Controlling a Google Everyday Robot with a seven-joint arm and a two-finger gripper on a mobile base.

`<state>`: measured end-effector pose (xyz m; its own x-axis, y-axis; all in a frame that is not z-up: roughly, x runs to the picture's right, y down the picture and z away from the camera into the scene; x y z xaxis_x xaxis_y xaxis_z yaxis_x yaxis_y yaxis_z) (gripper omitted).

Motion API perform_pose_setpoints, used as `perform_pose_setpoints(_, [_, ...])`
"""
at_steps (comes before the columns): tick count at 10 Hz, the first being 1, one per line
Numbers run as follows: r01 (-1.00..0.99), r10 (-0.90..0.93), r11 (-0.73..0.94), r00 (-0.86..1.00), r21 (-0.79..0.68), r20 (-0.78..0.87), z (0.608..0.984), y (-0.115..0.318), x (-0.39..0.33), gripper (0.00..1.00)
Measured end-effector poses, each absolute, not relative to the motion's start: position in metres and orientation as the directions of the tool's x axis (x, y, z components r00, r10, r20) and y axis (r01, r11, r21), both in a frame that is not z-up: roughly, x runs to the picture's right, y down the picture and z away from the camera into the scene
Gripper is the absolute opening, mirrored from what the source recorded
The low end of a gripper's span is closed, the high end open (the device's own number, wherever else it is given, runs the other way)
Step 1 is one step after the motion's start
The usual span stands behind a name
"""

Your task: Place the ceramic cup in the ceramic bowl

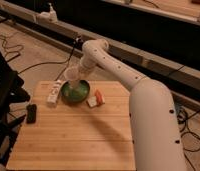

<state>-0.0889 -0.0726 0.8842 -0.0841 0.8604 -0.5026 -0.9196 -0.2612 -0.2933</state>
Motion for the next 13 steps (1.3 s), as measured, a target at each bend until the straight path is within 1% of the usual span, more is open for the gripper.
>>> perform_pose_setpoints(1, [-0.926,0.844,-0.265,-0.088,-0.269,-0.529,0.89,-0.062,-0.085,0.03])
perform_pose_setpoints(2, [-0.93,0.827,-0.271,-0.093,-0.249,-0.554,0.897,-0.052,-0.082,0.1])
perform_pose_setpoints(6, [-0.929,0.764,-0.319,-0.135,-0.187,-0.631,0.922,-0.024,-0.072,0.47])
perform_pose_setpoints(7, [-0.925,0.748,-0.335,-0.146,-0.179,-0.648,0.929,-0.019,-0.073,0.6])
perform_pose_setpoints(9, [-0.917,0.734,-0.359,-0.161,-0.176,-0.66,0.935,-0.018,-0.073,0.74])
perform_pose_setpoints(11, [-0.91,0.73,-0.377,-0.176,-0.173,-0.66,0.937,-0.023,-0.068,0.75])
perform_pose_setpoints(13, [-0.909,0.742,-0.378,-0.184,-0.176,-0.645,0.931,-0.033,-0.061,0.75])
